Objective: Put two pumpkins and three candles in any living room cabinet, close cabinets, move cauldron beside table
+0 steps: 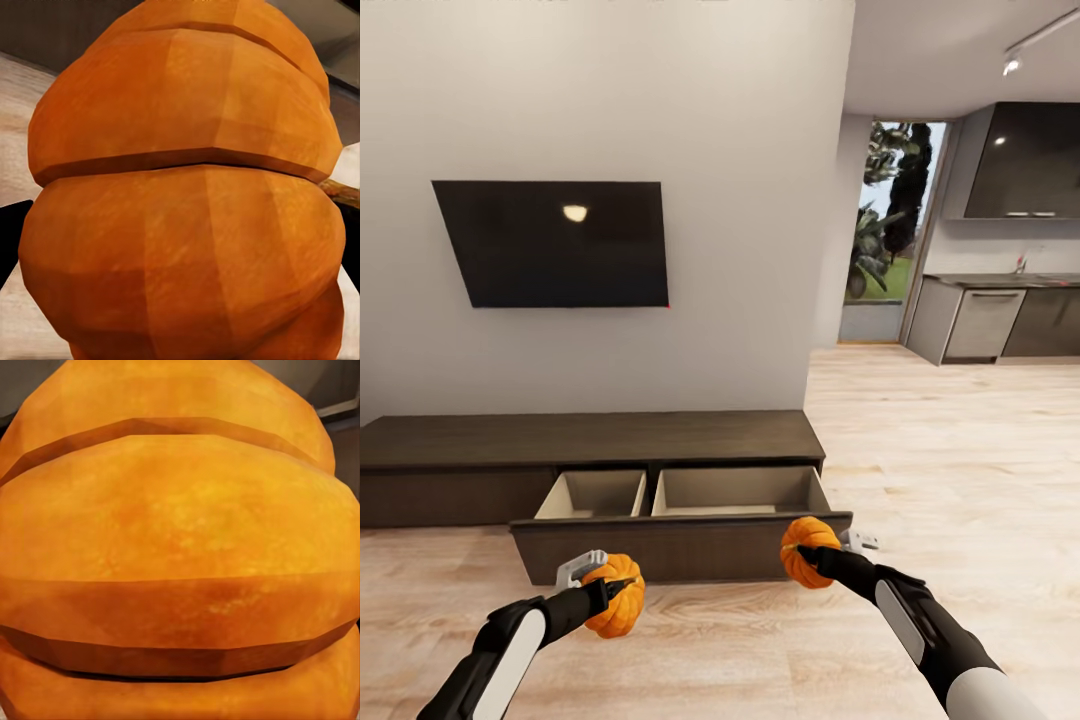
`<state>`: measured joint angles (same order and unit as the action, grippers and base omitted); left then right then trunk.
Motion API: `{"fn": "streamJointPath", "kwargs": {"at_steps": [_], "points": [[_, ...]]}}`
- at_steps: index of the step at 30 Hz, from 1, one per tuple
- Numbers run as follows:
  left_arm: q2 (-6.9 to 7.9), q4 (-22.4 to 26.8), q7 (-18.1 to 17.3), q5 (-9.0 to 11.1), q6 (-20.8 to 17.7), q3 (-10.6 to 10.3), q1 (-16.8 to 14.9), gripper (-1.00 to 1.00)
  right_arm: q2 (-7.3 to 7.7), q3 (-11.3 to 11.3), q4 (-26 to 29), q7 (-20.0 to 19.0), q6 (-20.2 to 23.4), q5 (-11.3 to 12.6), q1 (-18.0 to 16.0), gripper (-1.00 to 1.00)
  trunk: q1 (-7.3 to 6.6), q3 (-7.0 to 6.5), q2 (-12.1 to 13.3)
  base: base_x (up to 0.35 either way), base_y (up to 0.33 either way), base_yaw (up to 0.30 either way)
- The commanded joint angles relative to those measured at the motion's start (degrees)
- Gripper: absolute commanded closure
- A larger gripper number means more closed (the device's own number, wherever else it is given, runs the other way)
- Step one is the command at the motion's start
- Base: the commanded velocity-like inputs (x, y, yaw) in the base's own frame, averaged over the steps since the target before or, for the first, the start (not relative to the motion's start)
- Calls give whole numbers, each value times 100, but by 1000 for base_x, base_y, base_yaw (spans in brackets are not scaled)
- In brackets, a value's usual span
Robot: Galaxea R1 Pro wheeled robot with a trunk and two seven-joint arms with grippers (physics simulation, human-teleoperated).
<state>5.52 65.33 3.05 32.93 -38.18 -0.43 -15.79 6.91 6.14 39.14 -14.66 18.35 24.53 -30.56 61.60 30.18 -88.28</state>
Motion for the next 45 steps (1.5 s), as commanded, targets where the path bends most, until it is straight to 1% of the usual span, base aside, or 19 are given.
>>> {"fn": "streamJointPath", "kwargs": {"at_steps": [1, 10, 14, 17, 18, 20, 21, 23, 25, 26, 28, 30, 31, 33, 38, 40, 45], "points": [[2, 6, 37, 47, -24, -10, -3, 100, 5, 18, 6, 6, 16, 34, -2, 100, -23, -12, 38, 0, 0, 0], [1, 6, 47, 75, -28, -25, -3, 100, 9, 10, 5, -29, -14, 45, -2, 100, -221, -174, 399, 0, 0, 0], [-5, 6, 57, 64, -46, -124, -4, 100, -1, 15, 14, -15, -13, 31, -2, 100, -308, -245, 560, 0, 0, 0], [-15, 8, 63, 72, -89, -168, -66, 100, -19, 23, 35, -9, 9, 17, -2, 100, -374, -299, 680, 0, 0, 0], [-53, 12, 72, 64, -102, -182, -85, 100, -24, 21, 55, -10, 24, 14, -2, 100, -396, -317, 720, 0, 0, 0], [-200, 20, 233, 57, -184, -205, -114, 100, -25, 21, 77, 1, 89, 14, -2, 100, -440, -353, 800, 0, 0, 0], [-277, 18, 427, 55, -265, -210, -158, 100, -29, 18, 69, 18, 187, 21, -2, 100, -462, -371, 840, 0, 0, 0], [-441, 13, 967, 61, -449, -216, -369, 100, -40, 0, 92, 136, 587, 16, -2, 100, -506, -407, 921, 0, 0, 0], [-598, 9, 1474, 82, -581, -219, -588, 100, -50, -11, 121, 438, 1017, 12, -2, 100, -550, -443, 1001, 0, 0, 0], [-641, 11, 1650, 93, -617, -219, -673, 100, -55, -10, 127, 647, 1163, 14, -5, 100, -572, -461, 1041, 0, 0, 0], [-687, 16, 1845, 113, -664, -220, -772, 100, -115, -9, 134, 1109, 1339, 15, -21, 100, -616, -497, 1121, 0, 0, 0], [-706, 13, 1933, 134, -711, -213, -821, 100, -235, -8, 145, 1530, 1425, 12, -36, 100, -660, -533, 1201, 0, 0, 0], [-714, 30, 1957, 140, -740, -209, -833, 100, -284, -5, 149, 1681, 1464, 10, -43, 100, -682, -551, 1242, 0, 0, 0], [-736, 52, 1981, 140, -841, -205, -846, 100, -344, -4, 153, 1850, 1556, 9, -53, 100, -726, -587, 1322, 0, 0, 0], [-956, 74, 2003, 120, -979, -210, -854, 100, -394, 23, 155, 1954, 1644, 8, -63, 100, -836, -676, 1522, 0, 0, 0], [-988, 75, 2005, 118, -990, -211, -855, 100, -398, 25, 155, 1962, 1650, 8, -63, 100, -879, -712, 1603, 0, 0, 0], [-1013, 89, 2006, 111, -997, -221, -855, 100, -394, 35, 260, 1946, 1667, 13, -64, 100, -989, -802, 1803, 0, 0, 0]]}}
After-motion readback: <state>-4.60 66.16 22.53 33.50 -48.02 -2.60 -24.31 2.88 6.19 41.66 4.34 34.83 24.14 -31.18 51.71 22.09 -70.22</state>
